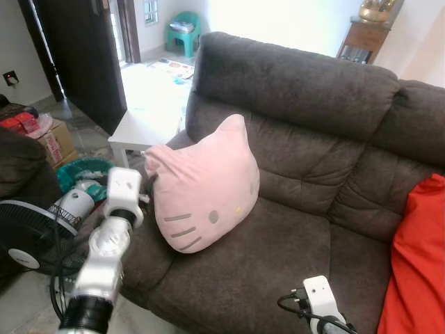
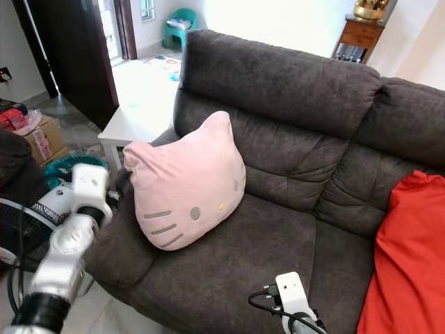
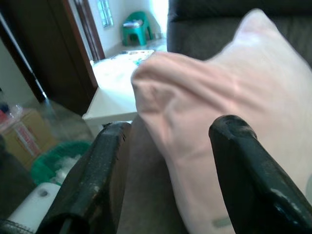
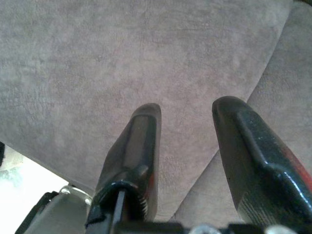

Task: Move the pillow to the sofa from floor

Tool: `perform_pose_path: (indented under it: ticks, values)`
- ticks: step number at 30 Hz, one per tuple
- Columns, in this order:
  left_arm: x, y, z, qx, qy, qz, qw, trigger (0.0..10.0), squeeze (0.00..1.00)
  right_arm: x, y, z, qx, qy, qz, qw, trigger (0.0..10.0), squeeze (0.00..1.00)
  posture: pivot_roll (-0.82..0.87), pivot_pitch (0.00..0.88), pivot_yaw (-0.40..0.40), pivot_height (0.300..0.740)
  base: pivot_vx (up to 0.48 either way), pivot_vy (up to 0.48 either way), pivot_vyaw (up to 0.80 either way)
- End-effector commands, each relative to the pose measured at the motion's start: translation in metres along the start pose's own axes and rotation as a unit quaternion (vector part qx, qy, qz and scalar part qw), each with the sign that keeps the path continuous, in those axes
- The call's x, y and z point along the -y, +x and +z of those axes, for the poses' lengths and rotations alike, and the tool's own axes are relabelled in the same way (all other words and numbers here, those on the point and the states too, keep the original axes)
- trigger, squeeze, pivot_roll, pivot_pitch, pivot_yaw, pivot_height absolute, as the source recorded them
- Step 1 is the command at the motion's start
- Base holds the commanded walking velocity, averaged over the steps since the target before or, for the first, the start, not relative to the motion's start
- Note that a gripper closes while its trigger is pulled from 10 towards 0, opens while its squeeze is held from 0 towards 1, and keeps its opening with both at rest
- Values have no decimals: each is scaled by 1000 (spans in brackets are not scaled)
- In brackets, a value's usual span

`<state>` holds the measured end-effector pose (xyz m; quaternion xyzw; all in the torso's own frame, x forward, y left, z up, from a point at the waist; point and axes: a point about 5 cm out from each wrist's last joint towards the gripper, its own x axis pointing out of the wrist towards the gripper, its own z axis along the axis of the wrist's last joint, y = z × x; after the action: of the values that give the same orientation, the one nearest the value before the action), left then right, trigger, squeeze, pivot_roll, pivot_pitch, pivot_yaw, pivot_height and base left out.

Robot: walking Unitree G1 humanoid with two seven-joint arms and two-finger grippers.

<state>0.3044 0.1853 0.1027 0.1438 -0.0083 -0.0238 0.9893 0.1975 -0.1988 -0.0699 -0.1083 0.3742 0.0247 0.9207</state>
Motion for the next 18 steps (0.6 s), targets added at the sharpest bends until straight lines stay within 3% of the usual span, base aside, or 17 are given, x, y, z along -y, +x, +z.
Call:
perform_pose_path:
  ticks: [1,3,8,13,18]
  values:
    - [5,-4,3,20,25,-2,999,10000,0,4,0,0,1,23,-11,1000,10000,0,189,2,-126,740,0,0,0]
    - [8,-17,-4,20,45,25,998,10000,0,11,-2,-8,-22,116,-41,992,10000,0,190,0,-123,740,0,0,0]
    - [8,-26,-3,21,42,46,998,10000,0,19,-5,-17,-45,173,-66,982,10000,0,200,0,-122,740,0,0,0]
    - [9,-37,-40,-59,64,52,995,10000,0,17,-9,-32,-80,169,-66,980,10000,0,203,0,-121,740,0,0,0]
    - [8,-48,-74,-132,57,52,988,10000,0,14,-10,-35,-88,182,-69,977,10000,0,195,0,-107,740,0,0,0]
